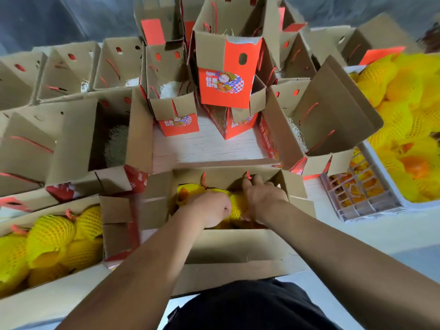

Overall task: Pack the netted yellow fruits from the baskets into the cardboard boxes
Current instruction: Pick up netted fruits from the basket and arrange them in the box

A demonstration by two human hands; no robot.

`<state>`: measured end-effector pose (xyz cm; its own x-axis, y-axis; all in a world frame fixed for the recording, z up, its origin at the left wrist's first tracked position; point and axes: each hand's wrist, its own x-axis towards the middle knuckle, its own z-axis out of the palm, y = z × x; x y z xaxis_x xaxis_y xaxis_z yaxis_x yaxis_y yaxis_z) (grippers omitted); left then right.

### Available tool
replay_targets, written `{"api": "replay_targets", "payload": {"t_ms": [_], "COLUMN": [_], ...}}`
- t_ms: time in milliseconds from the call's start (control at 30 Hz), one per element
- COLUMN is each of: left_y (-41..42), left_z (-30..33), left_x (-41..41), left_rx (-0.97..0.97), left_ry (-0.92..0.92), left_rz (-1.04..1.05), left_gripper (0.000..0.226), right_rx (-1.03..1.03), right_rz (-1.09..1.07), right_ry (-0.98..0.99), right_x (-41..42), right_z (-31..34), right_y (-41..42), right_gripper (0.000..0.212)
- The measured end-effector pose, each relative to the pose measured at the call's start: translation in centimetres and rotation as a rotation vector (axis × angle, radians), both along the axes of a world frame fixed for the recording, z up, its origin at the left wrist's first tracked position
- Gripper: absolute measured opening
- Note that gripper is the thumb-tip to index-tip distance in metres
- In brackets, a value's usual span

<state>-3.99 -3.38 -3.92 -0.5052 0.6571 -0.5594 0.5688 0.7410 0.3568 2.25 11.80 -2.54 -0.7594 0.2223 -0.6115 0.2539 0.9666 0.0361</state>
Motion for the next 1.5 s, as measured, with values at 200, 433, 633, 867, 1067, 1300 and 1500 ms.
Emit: {"api": "replay_targets", "payload": {"t_ms": [200, 433, 633, 867, 1067, 1300, 1500], "left_y": [0.2, -1.4, -1.0, -0.4, -1.2, -3.0, -2.4], "left_z": [-1.7, -2.0, -2.0, -1.5, -1.5, -0.3, 1.2], "left_x": [0.7, 0.6, 0.6, 0.1, -0.3, -0.8, -1.1], "left_rx": [0.032, 0.281, 0.21, -0.123, -0.041, -0.13, -0.401], "left_ry": [0.035, -0.09, 0.092, 0.302, 0.172, 0.139, 0.365], "left_rz": [0.081, 0.283, 0.183, 0.049, 0.003, -0.147, -0.248], "left_gripper": [0.024, 0.03, 0.022, 0.032, 0.022, 0.045, 0.039], "right_rx": [-0.282, -0.285, -0.08, -0.048, -0.131, 0.077, 0.076], "right_rz": [-0.049, -0.211, -0.059, -0.059, -0.015, 0.098, 0.167], "right_ry": [-0.026, 0.336, -0.021, 0.104, -0.031, 0.189, 0.278], "right_x": [1.1, 1.1, 0.8, 0.6, -0.2, 0.7, 1.0], "right_z": [-1.8, -1.7, -1.9, -1.5, -3.1, -2.0, -2.4], "right_y": [0.4, -0.1, -0.8, -0.3, -1.6, 0.9, 0.8], "right_gripper": [0.067, 0.05, 0.068, 0.071, 0.087, 0.075, 0.057]}}
